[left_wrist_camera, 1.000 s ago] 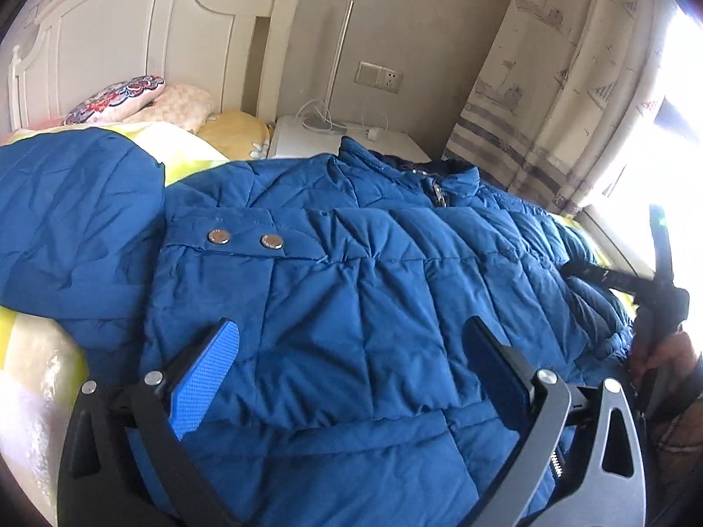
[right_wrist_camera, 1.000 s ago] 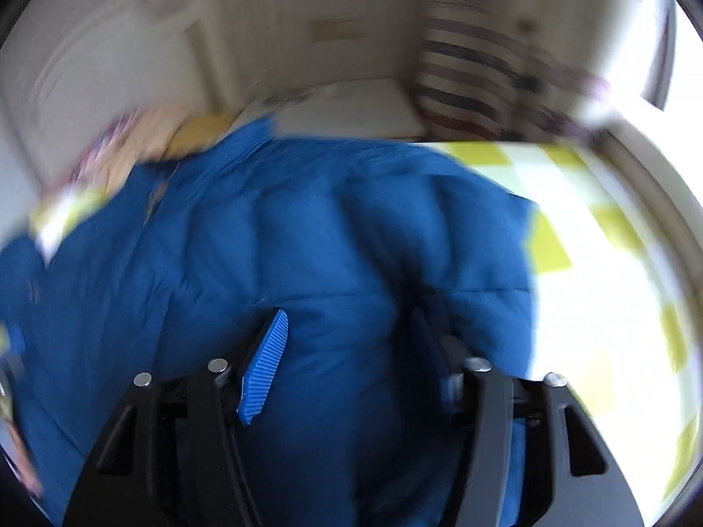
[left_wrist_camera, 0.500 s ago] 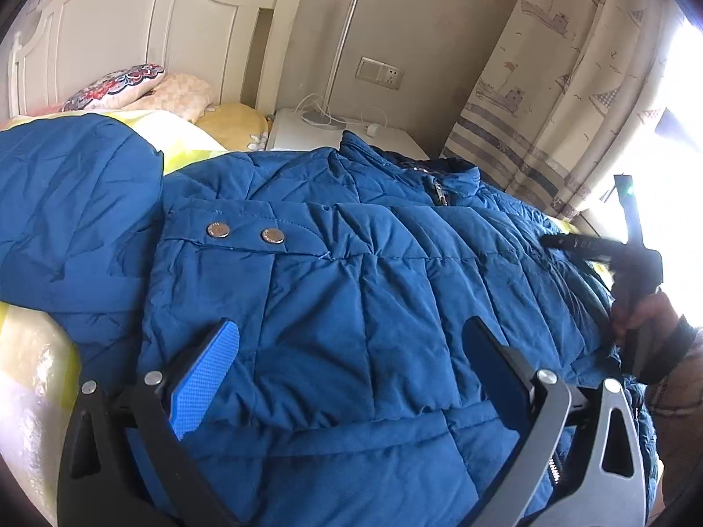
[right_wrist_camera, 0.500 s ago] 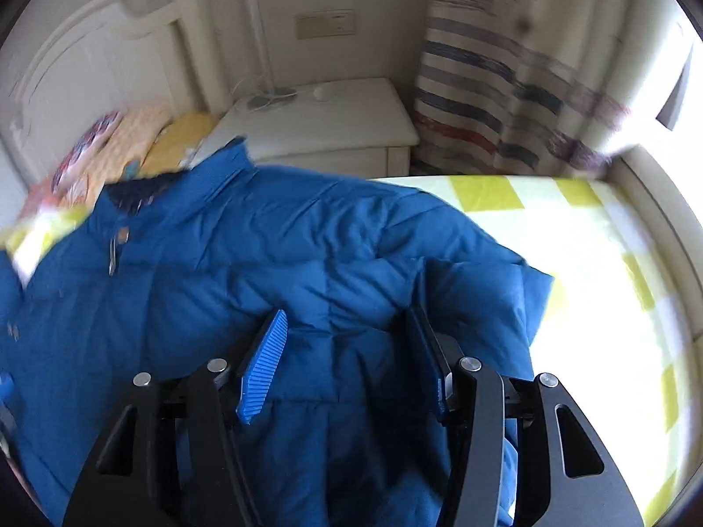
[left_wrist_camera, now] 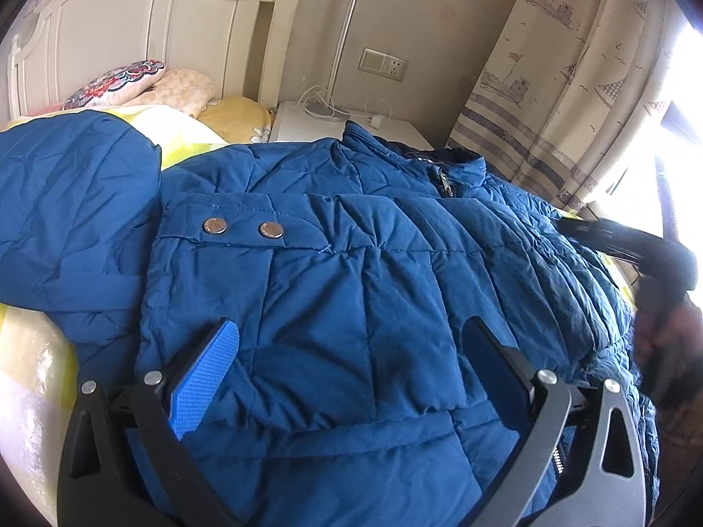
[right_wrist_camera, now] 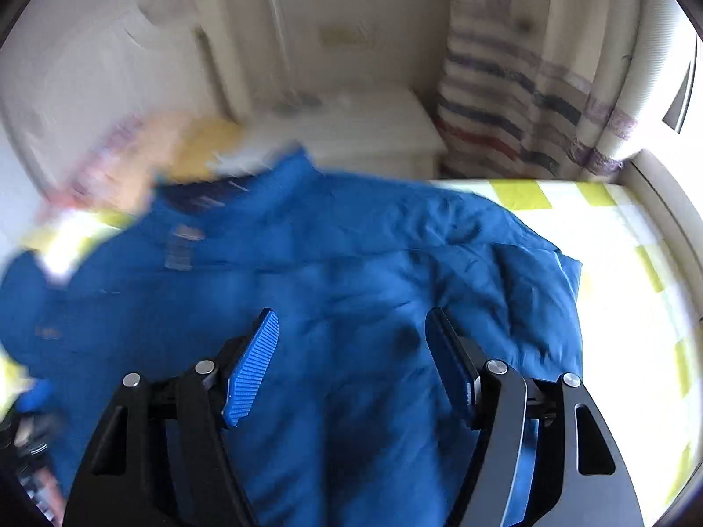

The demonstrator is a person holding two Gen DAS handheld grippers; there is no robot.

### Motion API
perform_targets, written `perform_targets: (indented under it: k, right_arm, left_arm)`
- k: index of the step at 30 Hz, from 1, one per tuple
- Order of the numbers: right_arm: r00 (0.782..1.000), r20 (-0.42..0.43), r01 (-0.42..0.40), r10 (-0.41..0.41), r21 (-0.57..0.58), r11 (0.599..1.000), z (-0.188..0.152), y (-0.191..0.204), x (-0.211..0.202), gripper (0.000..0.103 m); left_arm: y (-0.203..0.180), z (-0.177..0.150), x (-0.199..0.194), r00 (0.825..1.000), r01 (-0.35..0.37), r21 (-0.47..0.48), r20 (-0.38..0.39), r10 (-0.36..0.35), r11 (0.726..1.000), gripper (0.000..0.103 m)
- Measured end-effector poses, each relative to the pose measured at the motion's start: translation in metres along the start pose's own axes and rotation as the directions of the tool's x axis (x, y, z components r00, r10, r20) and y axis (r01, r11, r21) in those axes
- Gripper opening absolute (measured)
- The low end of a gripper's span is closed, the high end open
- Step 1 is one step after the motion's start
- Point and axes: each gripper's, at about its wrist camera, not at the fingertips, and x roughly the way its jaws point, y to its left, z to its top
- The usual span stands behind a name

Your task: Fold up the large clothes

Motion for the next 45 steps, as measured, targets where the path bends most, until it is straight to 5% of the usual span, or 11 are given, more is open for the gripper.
perform_targets:
  k: [5,12,16,23,28,31,34,36,38,42,45]
  right_arm:
    - [0.990,-0.119,0.052,-0.075,-0.185,0.981,-0.041,0.016,0.008,0.082]
    - [0.997,-0.001,0.078,-0.079,-0.131,0.988,-0.058,0.006,-0.047,0.087]
    - [0.989,-0.095,0.097,-0.111,-0.141,0.985,-0.078,-0.006,-0.022,0.088]
    - [1.000,0.014,0.029,-0.028,-0.055,0.998,-0.079,-0.006,-0.051,0.088]
    - [0.998,-0.049,0.032,-0.034,-0.041,0.999,-0.087,-0.011,-0.028,0.089]
    - [0.998,-0.045,0.032,-0.034,-0.039,0.999,-0.090,-0.010,-0.030,0.089]
    - [0.998,-0.046,0.029,-0.031,-0.037,0.999,-0.089,-0.010,-0.029,0.089]
    - [0.998,-0.047,0.029,-0.031,-0.038,0.999,-0.089,-0.009,-0.029,0.089]
    - [0.998,-0.046,0.031,-0.033,-0.039,0.999,-0.089,-0.009,-0.029,0.089]
    - [0.998,-0.046,0.037,-0.039,-0.046,0.998,-0.089,-0.011,-0.028,0.089]
    - [0.998,-0.047,0.038,-0.040,-0.047,0.998,-0.090,-0.011,-0.028,0.089]
  left_arm:
    - [-0.001,0.000,0.001,1.000,-0.001,0.000,-0.004,0.001,1.000,0.101]
    - [0.001,0.000,0.001,1.000,0.003,-0.005,-0.004,-0.003,1.000,0.101]
    - [0.001,0.000,0.001,1.000,-0.003,0.002,-0.006,0.003,1.000,0.101]
    - [0.000,0.000,0.002,1.000,-0.004,0.002,-0.007,0.004,1.000,0.101]
    - [-0.001,-0.001,0.000,1.000,0.001,-0.003,0.001,-0.001,1.000,0.101]
    - [0.007,0.000,-0.019,0.998,0.008,-0.024,0.059,-0.007,1.000,0.101]
    - [0.041,0.008,-0.058,0.984,0.011,-0.157,0.175,0.017,0.988,0.101]
    - [0.089,0.009,-0.091,0.962,0.056,-0.346,0.270,0.043,0.936,0.100]
    - [0.152,0.003,-0.120,0.938,0.131,-0.546,0.339,0.075,0.827,0.100]
    - [0.241,-0.005,-0.149,0.918,0.082,-0.725,0.322,0.231,0.684,0.098]
    - [0.304,-0.005,-0.153,0.923,0.116,-0.802,0.305,0.234,0.586,0.088]
